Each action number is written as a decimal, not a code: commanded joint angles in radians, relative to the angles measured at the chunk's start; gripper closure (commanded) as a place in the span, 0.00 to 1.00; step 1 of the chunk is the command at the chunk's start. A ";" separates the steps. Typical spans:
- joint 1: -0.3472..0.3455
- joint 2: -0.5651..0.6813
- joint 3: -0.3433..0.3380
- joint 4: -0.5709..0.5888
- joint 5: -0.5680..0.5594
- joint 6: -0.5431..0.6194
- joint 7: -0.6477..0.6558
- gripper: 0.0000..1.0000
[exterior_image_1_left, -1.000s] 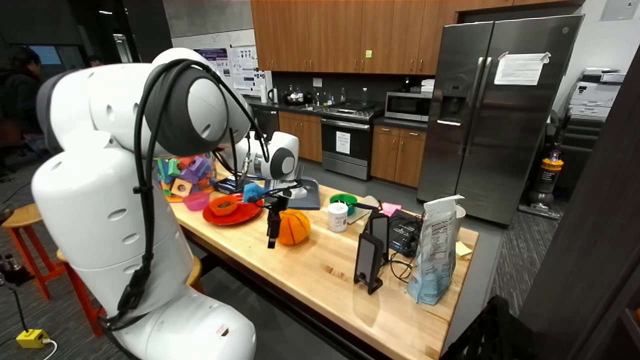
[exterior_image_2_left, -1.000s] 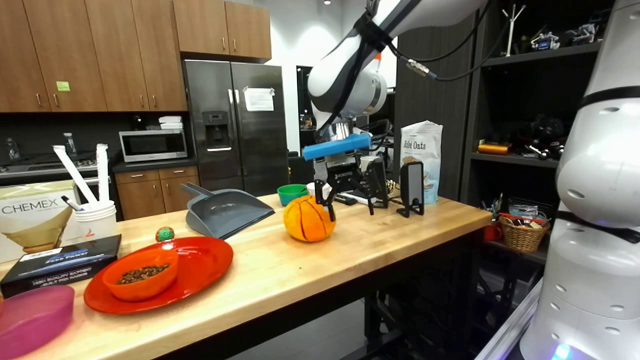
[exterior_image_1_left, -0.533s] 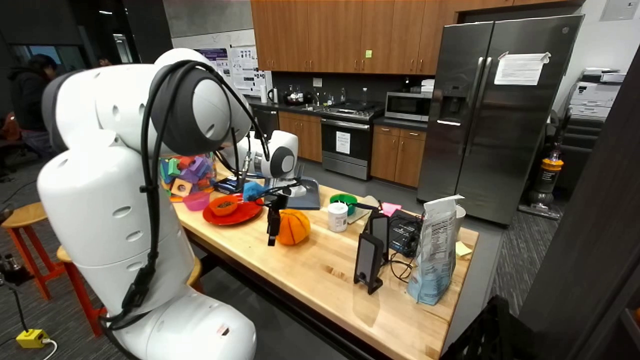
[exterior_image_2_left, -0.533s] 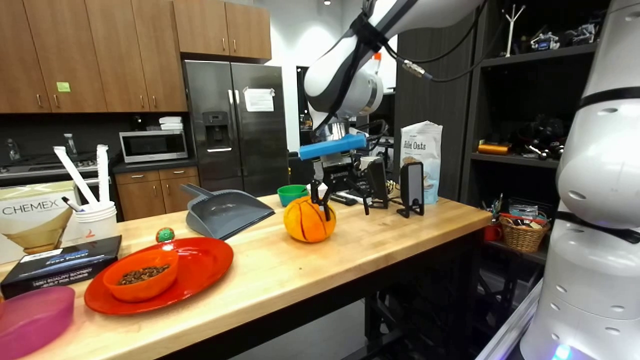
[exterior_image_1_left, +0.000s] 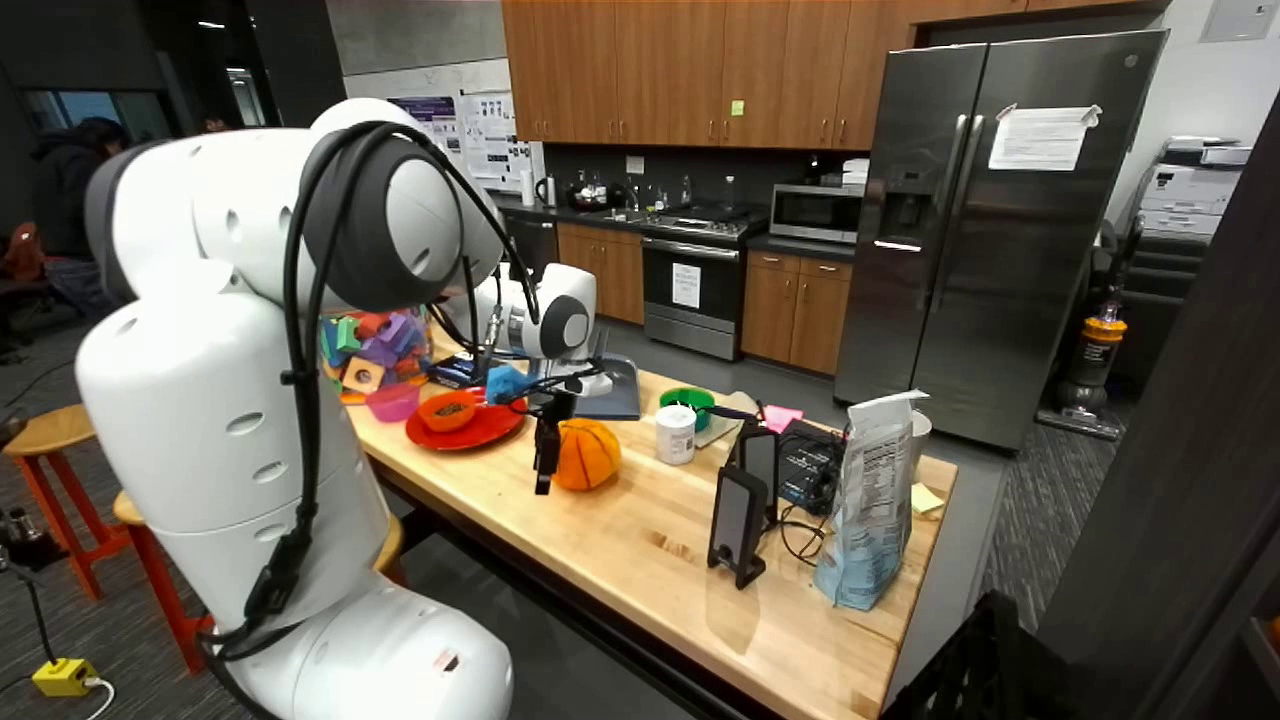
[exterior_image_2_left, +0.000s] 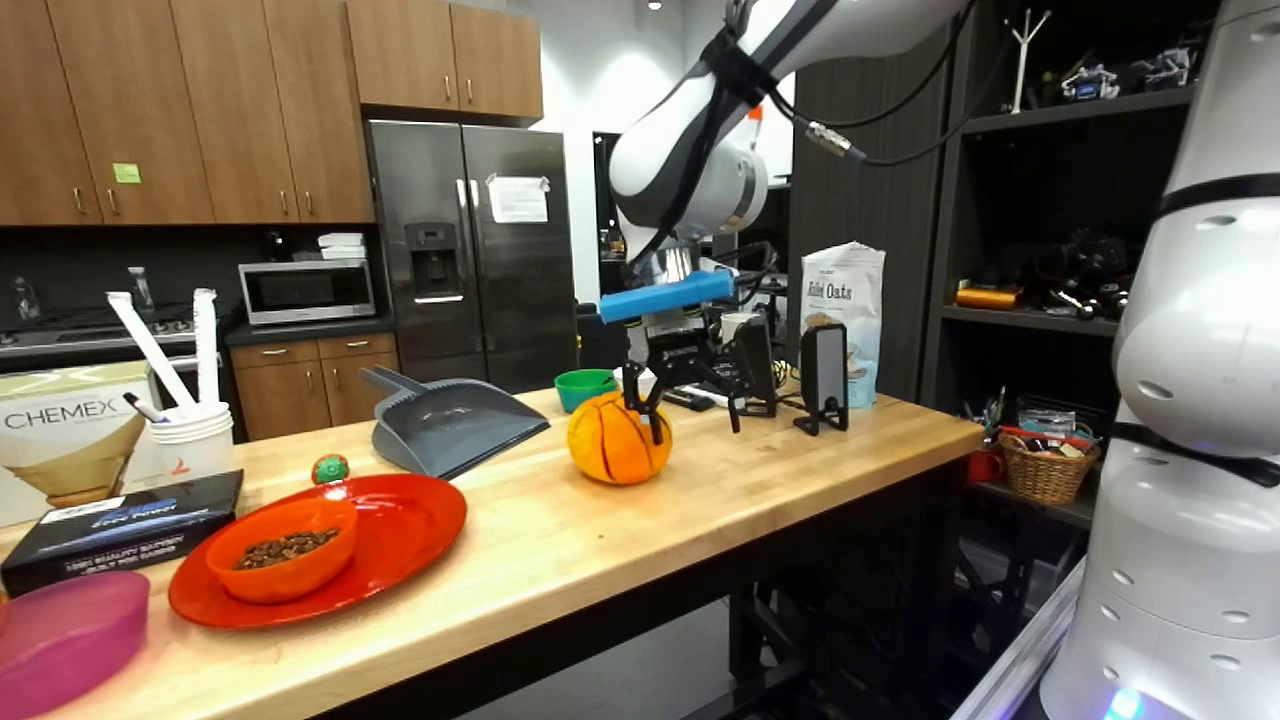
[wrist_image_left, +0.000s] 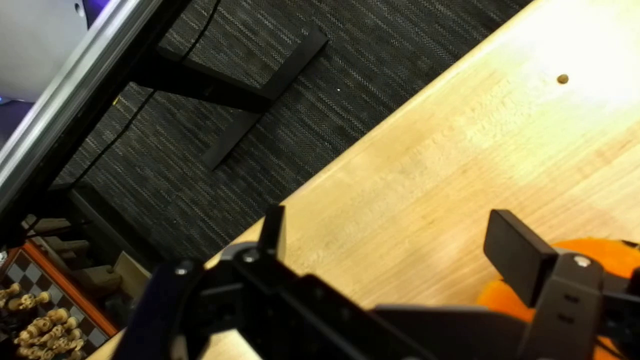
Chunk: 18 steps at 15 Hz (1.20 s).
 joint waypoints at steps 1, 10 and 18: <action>0.019 0.030 -0.016 0.007 -0.035 0.040 0.036 0.00; 0.045 0.144 -0.022 0.086 -0.216 0.165 0.116 0.00; 0.075 0.231 -0.020 0.093 -0.128 0.509 -0.071 0.00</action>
